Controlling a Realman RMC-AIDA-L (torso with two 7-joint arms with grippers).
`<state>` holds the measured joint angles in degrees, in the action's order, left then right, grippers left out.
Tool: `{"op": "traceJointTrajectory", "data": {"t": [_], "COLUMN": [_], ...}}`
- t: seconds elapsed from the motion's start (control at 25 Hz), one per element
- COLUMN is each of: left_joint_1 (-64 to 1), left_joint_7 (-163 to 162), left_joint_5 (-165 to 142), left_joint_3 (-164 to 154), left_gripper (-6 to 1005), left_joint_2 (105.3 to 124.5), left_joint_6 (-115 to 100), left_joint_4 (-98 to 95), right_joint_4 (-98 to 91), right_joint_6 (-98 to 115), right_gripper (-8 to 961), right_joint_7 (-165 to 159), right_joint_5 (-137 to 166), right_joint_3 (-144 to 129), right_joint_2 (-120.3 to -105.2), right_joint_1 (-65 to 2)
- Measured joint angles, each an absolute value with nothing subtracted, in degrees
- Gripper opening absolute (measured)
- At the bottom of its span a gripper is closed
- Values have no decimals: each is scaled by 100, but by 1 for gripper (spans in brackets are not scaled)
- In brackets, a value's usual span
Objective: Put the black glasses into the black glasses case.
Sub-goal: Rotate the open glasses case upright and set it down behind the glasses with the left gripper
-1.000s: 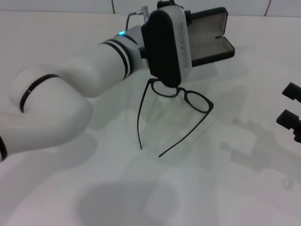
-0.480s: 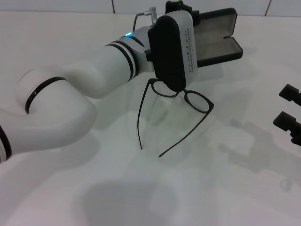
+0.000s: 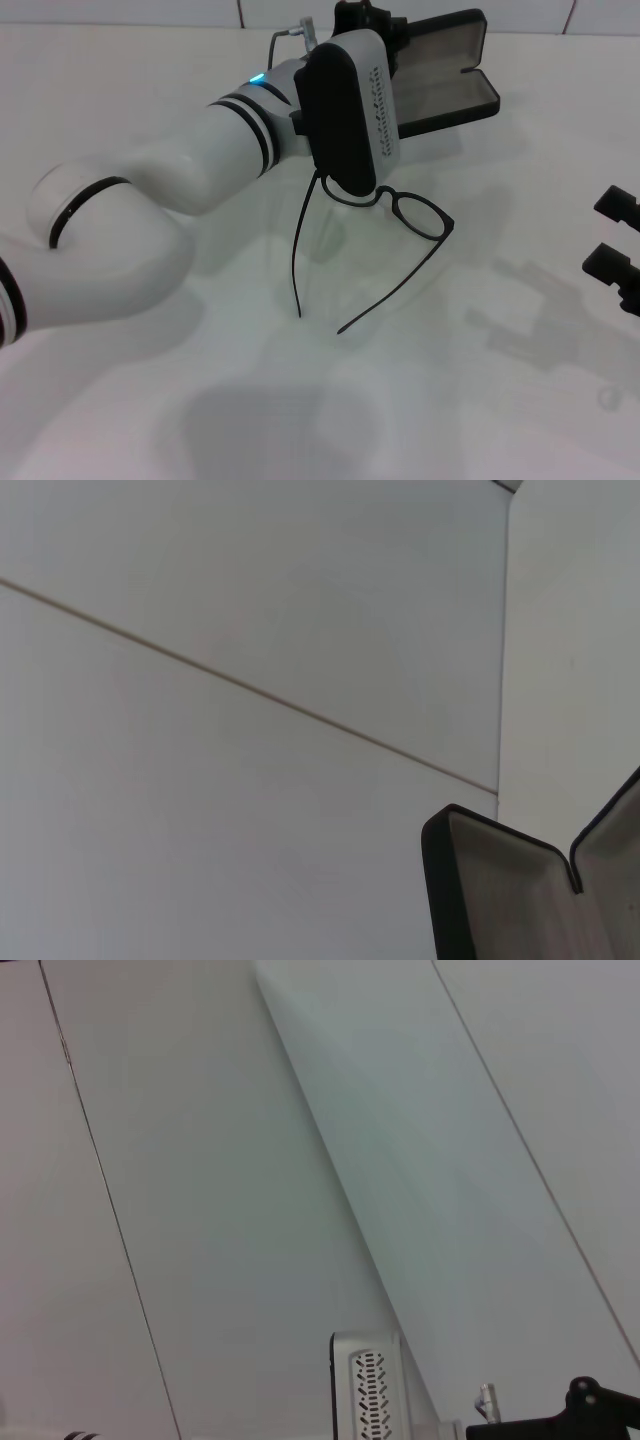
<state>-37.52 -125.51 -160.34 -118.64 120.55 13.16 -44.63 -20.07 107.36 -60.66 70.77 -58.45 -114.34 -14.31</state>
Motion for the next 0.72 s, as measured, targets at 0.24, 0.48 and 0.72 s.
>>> {"op": "traceJointTrajectory", "data": {"t": [0.24,0.48,0.72], "left_joint_1": [-3770,-3844,-3877], "left_joint_7": [-12542,-12546,-12547], "left_joint_5": [-16017,-16024,-16023], "left_joint_3": [-11906,-12117,-12337], "left_gripper": [103,102,102], "left_joint_2": [12049,12043,12047], "left_joint_6": [1479,1483,1487], "left_joint_4": [-4236,-4005,-3891], "right_joint_4": [-2004,-2002,-1922], "right_joint_6": [10740,10760,10822], "right_gripper": [843,843,844], "right_joint_7": [-6064,-6064,-6043], "right_joint_5": [7083,7084,7084], "right_joint_3": [-5853,-5854,-5853], "right_joint_2": [-11435,-11435,-11444], "right_joint_1": [-1450,-1450,-1430]}}
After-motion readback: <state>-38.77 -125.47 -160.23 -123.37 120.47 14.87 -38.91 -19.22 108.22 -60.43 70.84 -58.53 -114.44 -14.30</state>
